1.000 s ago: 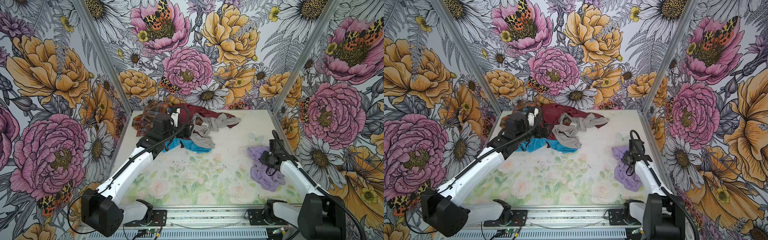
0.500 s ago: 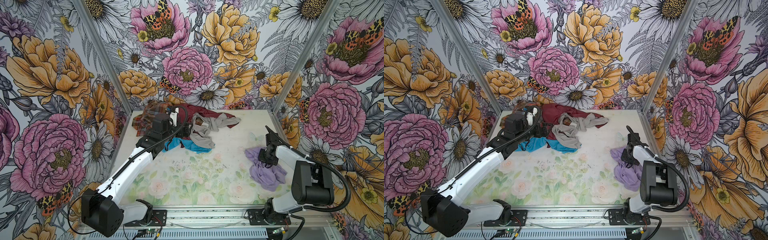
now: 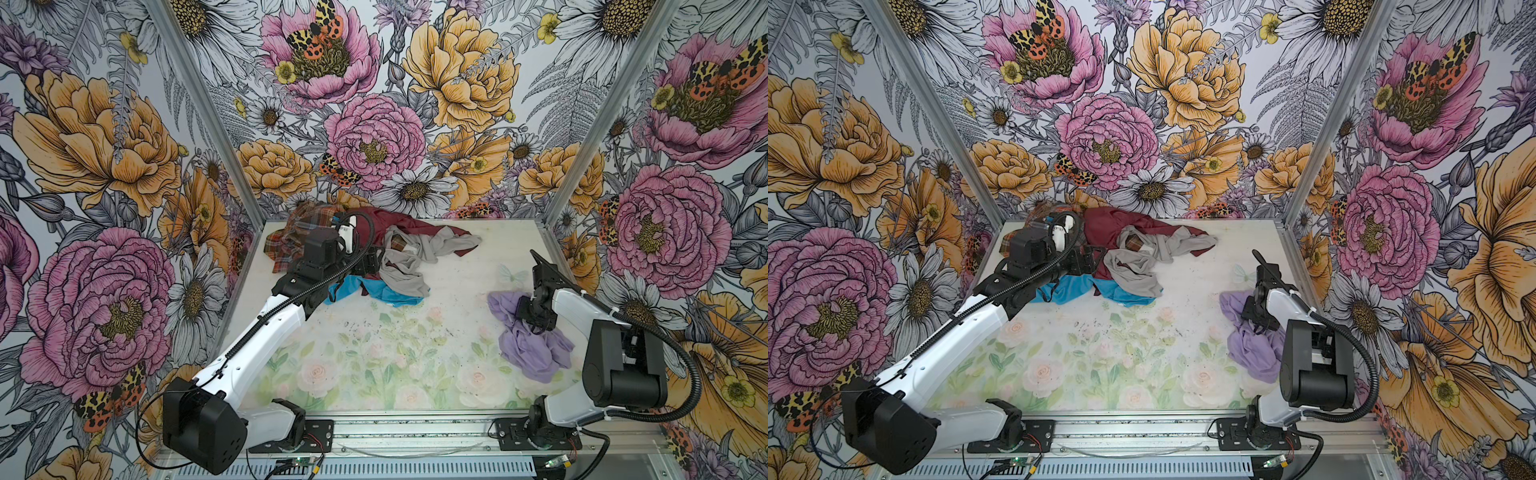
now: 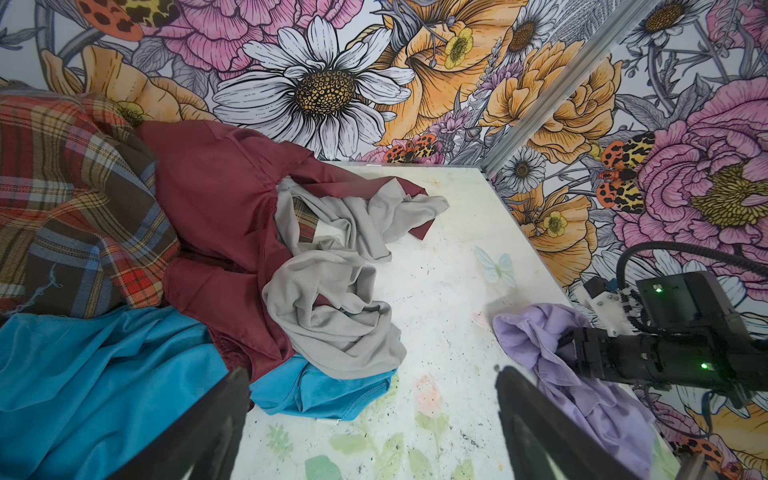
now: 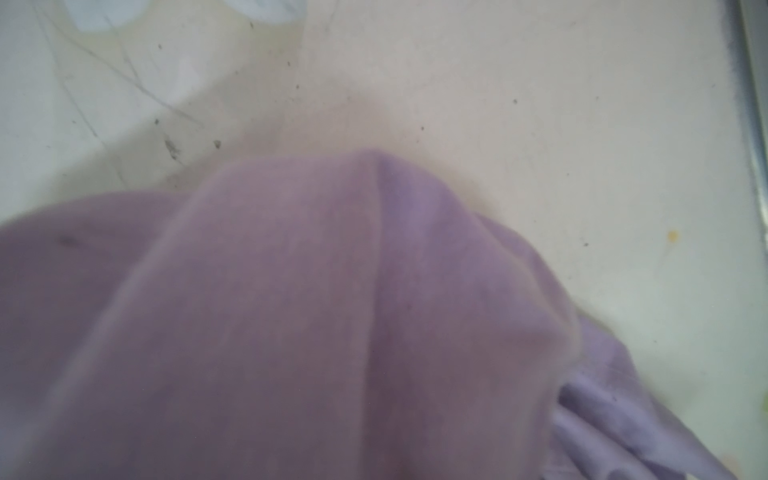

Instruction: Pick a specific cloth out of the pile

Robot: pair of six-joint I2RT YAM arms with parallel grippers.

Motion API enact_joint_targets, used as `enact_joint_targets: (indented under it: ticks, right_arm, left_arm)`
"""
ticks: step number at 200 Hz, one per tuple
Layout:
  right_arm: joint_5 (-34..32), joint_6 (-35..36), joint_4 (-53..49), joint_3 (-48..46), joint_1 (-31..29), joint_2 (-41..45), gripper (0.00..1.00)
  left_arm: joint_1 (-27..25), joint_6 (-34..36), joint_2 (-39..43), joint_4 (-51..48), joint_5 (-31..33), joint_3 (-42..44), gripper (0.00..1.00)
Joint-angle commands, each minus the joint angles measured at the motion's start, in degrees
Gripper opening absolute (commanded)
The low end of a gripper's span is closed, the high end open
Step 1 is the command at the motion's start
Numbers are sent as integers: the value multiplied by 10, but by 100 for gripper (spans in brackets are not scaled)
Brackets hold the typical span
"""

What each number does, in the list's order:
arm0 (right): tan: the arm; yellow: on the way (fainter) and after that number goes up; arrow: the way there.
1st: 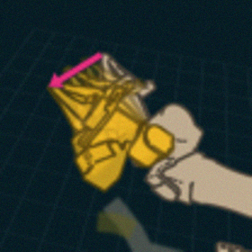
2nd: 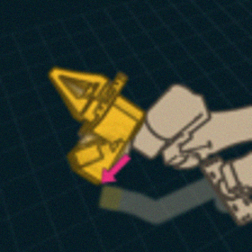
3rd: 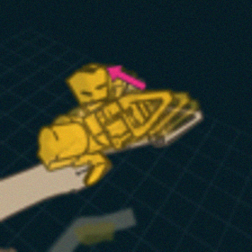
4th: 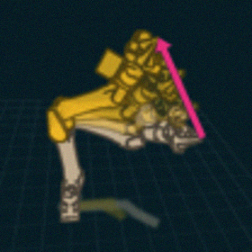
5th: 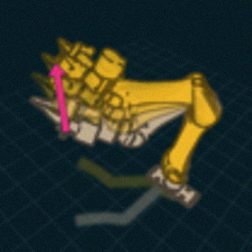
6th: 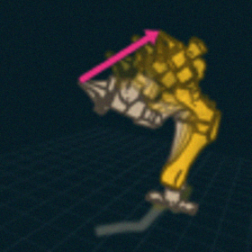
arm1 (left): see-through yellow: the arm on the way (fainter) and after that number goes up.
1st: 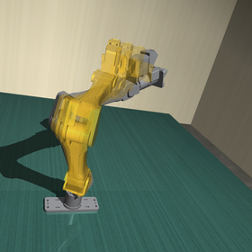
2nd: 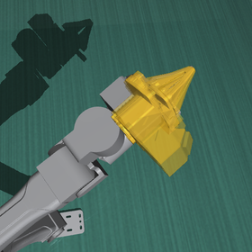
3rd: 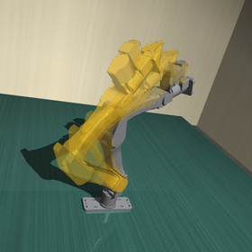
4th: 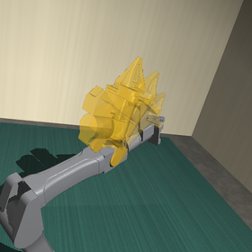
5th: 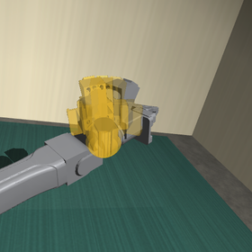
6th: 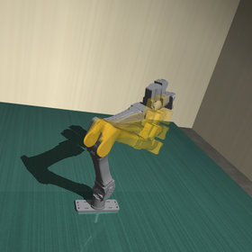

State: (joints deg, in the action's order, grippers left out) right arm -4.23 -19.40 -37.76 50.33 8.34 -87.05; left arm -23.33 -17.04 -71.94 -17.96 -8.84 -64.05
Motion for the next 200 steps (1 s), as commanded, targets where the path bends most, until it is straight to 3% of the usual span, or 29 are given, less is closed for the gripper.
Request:
enact_joint_targets:
  ticks: [1,65,116,155,200]
  right_arm:
    - [-4,6,-29,32,2,37,71]
    - [-1,10,-66,102,1,110,92]
    - [6,21,-68,172,-11,166,98]
    - [0,55,-42,200,-38,214,99]
    - [10,95,59,149,-50,290,99]
  left_arm:
    - [7,3,7,9,4,9,94]
    - [9,18,3,0,38,9,97]
    - [10,42,4,-12,94,11,99]
    - [11,73,6,-20,198,19,99]
    - [35,100,14,12,323,54,99]
